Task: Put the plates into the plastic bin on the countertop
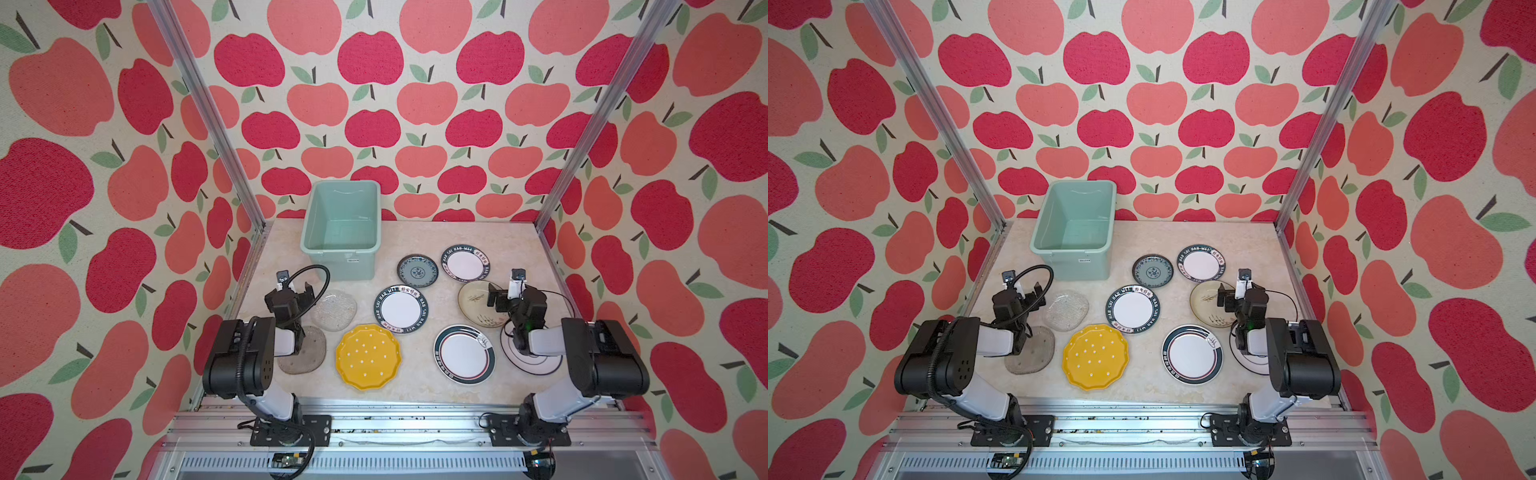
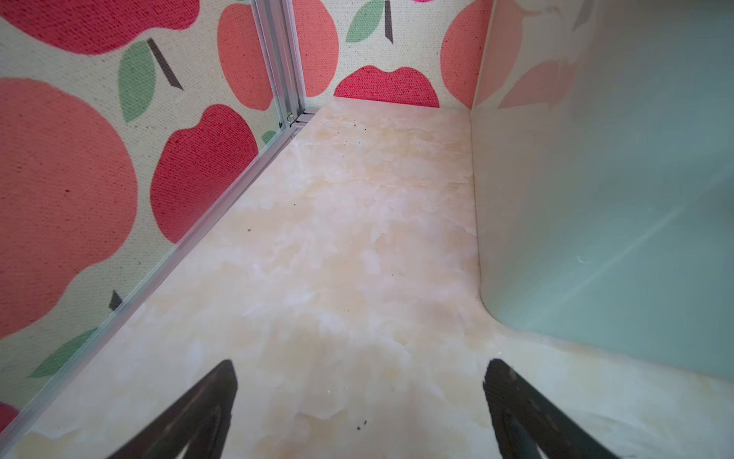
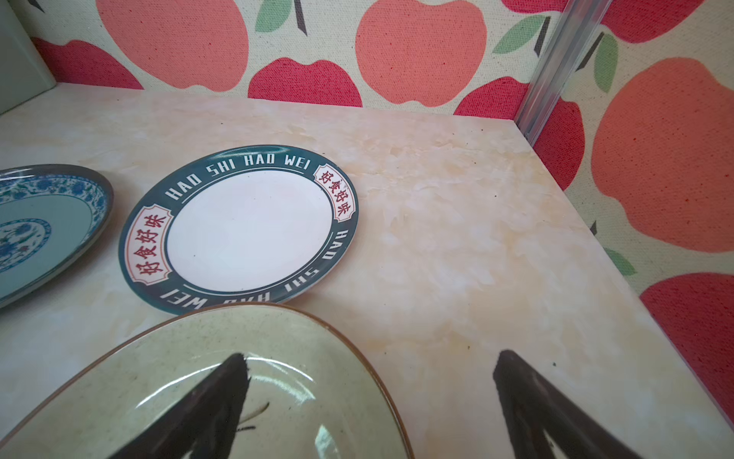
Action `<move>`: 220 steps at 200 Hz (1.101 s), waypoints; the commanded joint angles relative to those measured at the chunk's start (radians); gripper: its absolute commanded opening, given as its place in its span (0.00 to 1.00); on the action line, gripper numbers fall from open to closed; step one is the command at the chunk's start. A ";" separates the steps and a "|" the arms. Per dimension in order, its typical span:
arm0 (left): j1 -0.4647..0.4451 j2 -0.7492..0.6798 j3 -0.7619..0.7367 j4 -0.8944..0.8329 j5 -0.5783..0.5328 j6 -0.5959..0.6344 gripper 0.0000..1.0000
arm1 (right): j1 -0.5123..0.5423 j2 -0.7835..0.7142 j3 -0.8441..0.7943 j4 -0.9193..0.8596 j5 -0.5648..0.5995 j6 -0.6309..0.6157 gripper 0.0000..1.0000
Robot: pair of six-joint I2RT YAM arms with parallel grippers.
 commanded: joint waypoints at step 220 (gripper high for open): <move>0.015 -0.040 0.024 -0.078 0.026 -0.006 0.99 | 0.008 -0.037 0.010 -0.031 0.001 -0.014 0.99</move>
